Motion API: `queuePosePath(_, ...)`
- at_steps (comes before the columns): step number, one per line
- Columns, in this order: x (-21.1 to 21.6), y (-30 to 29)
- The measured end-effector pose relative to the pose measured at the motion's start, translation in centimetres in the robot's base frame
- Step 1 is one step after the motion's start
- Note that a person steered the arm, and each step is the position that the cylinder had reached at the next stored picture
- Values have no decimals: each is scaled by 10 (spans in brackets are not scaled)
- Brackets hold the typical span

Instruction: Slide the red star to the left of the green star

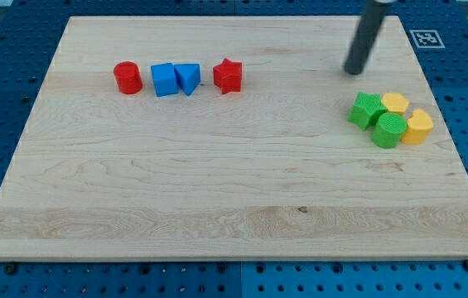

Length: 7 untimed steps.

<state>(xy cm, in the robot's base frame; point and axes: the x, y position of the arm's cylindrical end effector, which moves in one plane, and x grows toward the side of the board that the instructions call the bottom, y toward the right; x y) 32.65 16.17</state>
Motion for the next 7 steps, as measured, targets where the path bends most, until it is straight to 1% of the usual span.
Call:
queuePosePath(2, 0, -2)
queuePosePath(3, -1, -16)
queuePosePath(5, -2, -96)
queuePosePath(7, -38, -189)
